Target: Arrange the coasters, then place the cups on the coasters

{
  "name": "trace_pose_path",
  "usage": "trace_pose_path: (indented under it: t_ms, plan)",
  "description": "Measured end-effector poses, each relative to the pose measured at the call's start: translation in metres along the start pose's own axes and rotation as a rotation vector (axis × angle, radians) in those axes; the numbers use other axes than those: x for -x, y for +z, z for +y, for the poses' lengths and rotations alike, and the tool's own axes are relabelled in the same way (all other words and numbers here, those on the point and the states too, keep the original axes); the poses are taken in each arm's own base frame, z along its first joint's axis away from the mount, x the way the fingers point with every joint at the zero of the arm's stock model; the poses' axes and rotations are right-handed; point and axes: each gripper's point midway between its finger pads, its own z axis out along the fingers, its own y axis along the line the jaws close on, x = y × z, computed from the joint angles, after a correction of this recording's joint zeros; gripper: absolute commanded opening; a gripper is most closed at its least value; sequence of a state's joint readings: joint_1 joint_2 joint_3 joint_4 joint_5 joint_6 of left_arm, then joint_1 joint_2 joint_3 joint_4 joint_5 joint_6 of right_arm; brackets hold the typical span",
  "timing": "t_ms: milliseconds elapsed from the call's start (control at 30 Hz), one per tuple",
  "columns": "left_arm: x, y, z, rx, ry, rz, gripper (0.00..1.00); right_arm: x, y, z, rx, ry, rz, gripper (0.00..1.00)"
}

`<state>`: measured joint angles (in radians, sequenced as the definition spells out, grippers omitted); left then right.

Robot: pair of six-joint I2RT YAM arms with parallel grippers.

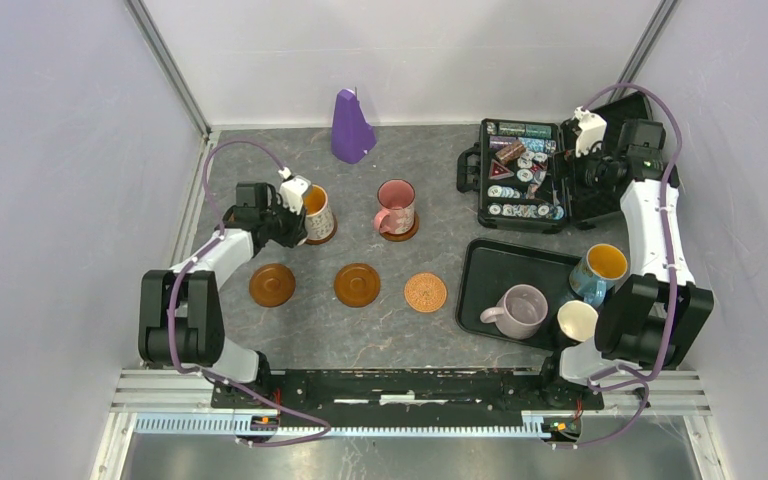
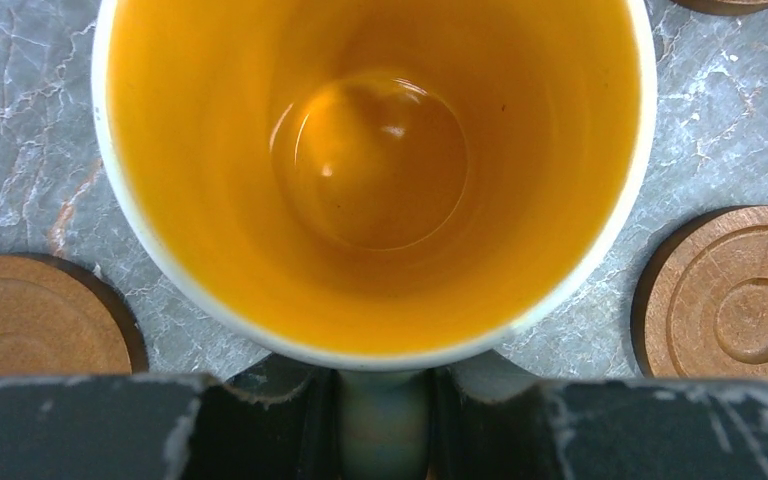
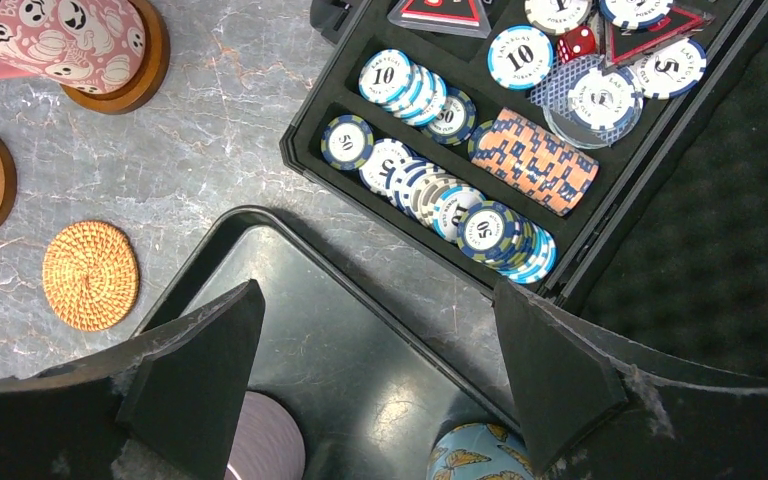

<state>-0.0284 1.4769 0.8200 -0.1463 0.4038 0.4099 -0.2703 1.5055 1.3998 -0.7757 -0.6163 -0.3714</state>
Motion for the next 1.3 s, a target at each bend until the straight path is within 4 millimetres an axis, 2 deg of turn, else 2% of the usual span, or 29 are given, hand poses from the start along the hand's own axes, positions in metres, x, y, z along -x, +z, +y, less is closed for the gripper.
trace_pose_path:
  t_ms: [567,700,900,1167,1300]
  plan:
    - [0.000,0.011,0.011,-0.006,0.030,0.013,0.05,-0.004,0.001,-0.002,-0.011,-0.008,0.012,0.92]
    - [0.002,0.011,0.013,-0.012,0.026,0.012,0.16,-0.004,0.001,-0.003,-0.011,-0.014,0.012,0.92]
    - [0.000,0.009,0.012,-0.028,0.048,0.031,0.23,-0.004,0.001,-0.003,-0.011,-0.015,0.013,0.93]
    - [-0.002,0.009,0.011,-0.046,0.094,0.034,0.44,-0.005,0.001,-0.003,-0.014,-0.018,0.016,0.93]
    - [0.000,0.008,0.010,-0.049,0.098,0.030,0.58,-0.005,0.001,-0.003,-0.013,-0.019,0.017,0.93]
